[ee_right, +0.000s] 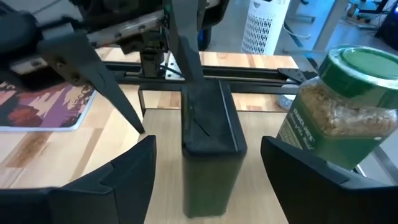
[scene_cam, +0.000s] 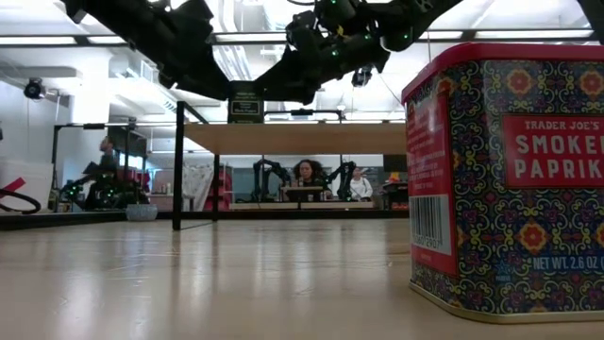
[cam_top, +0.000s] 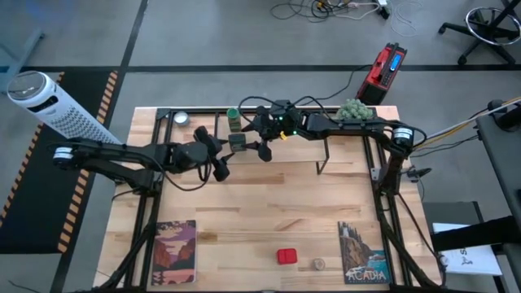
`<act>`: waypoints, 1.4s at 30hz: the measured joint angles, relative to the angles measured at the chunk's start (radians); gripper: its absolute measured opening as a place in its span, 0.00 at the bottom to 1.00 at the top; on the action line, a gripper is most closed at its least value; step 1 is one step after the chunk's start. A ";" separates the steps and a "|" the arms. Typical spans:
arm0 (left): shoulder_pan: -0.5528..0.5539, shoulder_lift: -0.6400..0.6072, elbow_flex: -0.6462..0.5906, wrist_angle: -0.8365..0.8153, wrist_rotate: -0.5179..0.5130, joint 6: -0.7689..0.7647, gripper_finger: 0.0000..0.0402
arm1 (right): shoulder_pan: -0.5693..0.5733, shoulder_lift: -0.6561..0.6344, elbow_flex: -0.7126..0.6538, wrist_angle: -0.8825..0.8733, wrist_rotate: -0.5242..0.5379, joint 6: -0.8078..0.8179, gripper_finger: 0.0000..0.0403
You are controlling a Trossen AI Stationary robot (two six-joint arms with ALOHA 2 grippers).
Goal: Shelf spices
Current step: Remove the black seasoning can from the shelf
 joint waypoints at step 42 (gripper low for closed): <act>0.000 0.038 0.000 0.160 0.021 0.042 0.56 | 0.005 0.005 0.025 -0.070 -0.014 0.002 0.52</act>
